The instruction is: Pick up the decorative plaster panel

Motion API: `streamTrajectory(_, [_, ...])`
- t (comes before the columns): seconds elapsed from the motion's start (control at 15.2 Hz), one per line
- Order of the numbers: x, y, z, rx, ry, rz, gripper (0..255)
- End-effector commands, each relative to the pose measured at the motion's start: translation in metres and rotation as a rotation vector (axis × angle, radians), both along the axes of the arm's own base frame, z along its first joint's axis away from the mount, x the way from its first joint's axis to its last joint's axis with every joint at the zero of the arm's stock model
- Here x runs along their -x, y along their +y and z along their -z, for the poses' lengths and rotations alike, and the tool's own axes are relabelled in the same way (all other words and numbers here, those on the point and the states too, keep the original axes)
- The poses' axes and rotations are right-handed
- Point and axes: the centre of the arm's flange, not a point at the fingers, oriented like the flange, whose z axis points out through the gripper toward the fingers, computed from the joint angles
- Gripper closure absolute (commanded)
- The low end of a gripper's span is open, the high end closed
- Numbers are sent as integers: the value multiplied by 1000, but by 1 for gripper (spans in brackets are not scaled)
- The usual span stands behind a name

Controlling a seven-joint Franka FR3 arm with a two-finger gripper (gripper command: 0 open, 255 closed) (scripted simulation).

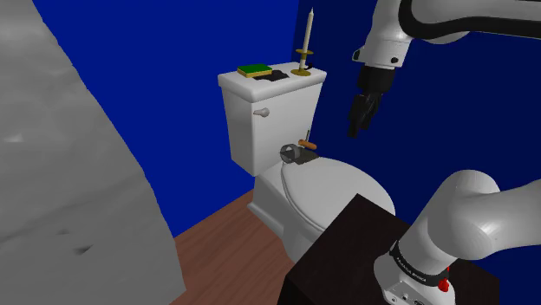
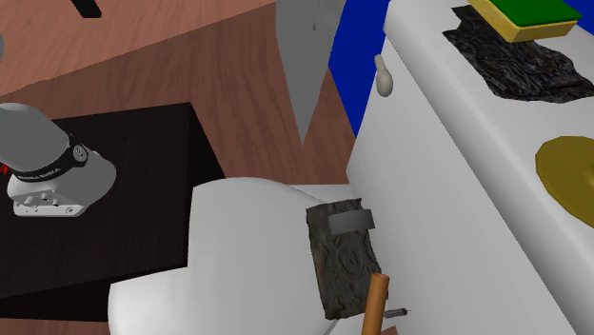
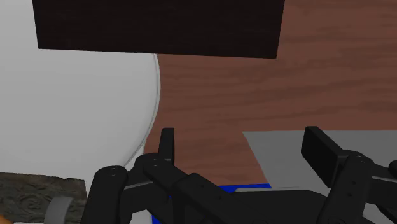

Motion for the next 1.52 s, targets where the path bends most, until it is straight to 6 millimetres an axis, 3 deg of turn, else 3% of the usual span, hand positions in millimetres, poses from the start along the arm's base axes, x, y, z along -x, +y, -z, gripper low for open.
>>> streamTrajectory(0.0, [0,0,0,0,0,0,0])
streamTrajectory(0.73, [-69,44,124,347,-50,-16,0])
streamTrajectory(1.45, [-144,46,252,693,-100,-32,0])
